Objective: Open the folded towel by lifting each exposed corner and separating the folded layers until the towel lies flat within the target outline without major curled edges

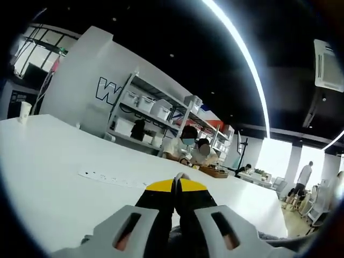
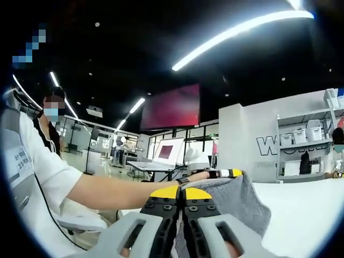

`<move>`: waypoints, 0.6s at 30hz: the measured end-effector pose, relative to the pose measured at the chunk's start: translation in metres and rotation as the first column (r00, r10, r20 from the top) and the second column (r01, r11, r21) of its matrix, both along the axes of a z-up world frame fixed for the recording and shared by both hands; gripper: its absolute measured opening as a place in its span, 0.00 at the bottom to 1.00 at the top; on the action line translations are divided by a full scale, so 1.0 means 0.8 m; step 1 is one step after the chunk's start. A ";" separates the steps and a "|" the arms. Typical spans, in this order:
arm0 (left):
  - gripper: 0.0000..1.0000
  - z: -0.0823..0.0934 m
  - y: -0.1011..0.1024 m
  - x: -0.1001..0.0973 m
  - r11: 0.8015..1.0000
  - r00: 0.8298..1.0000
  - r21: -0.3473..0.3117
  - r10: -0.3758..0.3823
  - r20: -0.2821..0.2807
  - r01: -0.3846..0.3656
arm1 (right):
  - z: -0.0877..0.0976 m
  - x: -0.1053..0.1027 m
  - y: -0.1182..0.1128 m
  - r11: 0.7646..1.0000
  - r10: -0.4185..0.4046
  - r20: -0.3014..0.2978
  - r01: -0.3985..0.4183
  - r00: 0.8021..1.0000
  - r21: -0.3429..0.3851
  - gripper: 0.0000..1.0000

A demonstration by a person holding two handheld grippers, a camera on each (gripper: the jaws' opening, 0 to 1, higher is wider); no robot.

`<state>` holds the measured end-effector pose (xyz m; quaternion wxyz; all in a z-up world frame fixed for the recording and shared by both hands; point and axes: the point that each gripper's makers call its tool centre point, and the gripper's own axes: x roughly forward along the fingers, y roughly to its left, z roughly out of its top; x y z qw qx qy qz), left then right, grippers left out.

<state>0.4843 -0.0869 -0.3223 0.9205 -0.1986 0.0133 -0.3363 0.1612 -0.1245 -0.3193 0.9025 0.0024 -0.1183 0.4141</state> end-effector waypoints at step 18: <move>0.01 -0.004 -0.027 -0.002 1.000 1.000 -0.009 -0.006 -0.027 0.005 | 0.017 -0.002 -0.030 0.999 -0.040 0.021 0.039 0.999 0.038 0.00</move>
